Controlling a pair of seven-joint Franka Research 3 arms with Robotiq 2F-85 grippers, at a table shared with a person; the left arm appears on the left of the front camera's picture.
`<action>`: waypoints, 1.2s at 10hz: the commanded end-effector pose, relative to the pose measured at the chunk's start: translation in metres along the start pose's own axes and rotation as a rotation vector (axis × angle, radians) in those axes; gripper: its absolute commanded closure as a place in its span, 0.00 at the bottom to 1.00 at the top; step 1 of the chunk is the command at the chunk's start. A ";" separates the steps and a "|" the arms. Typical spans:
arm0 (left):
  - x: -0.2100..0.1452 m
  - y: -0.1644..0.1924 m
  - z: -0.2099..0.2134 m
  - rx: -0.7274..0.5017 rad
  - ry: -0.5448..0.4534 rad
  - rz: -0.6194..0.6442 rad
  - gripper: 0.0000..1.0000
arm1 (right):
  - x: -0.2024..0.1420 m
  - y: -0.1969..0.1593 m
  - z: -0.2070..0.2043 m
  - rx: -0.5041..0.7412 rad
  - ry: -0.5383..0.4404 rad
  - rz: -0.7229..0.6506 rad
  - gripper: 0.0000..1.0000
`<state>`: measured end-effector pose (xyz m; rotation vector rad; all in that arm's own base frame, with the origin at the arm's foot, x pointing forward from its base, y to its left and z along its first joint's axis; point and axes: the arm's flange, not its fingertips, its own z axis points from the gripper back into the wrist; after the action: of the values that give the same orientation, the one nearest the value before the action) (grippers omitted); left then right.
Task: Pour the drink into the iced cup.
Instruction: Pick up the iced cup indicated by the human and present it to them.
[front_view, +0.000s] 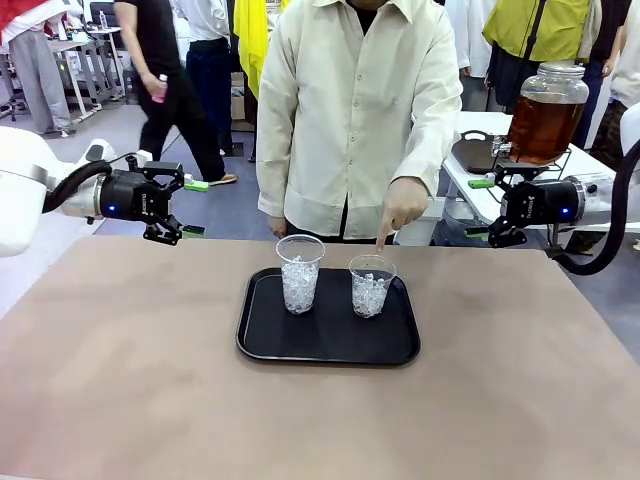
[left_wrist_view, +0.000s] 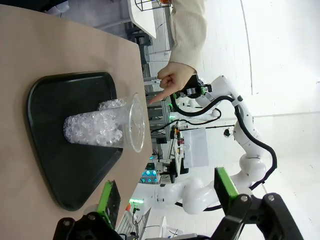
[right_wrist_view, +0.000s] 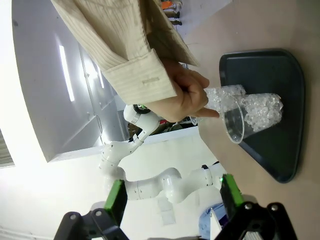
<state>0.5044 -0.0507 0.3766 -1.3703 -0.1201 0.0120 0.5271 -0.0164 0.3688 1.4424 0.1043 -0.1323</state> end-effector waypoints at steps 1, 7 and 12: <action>0.000 -0.001 0.001 0.002 -0.002 -0.002 0.00 | 0.000 0.002 0.000 0.003 0.000 0.002 0.00; 0.000 -0.001 0.001 0.002 -0.002 -0.002 0.00 | -0.018 -0.003 -0.003 0.001 0.009 0.367 0.00; 0.000 -0.001 0.001 0.002 -0.002 -0.002 0.00 | -0.011 0.001 -0.004 -0.005 0.018 0.334 0.00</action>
<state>0.5044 -0.0507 0.3765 -1.3703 -0.1201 0.0120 0.5143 -0.0109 0.3694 1.4329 -0.1134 0.1574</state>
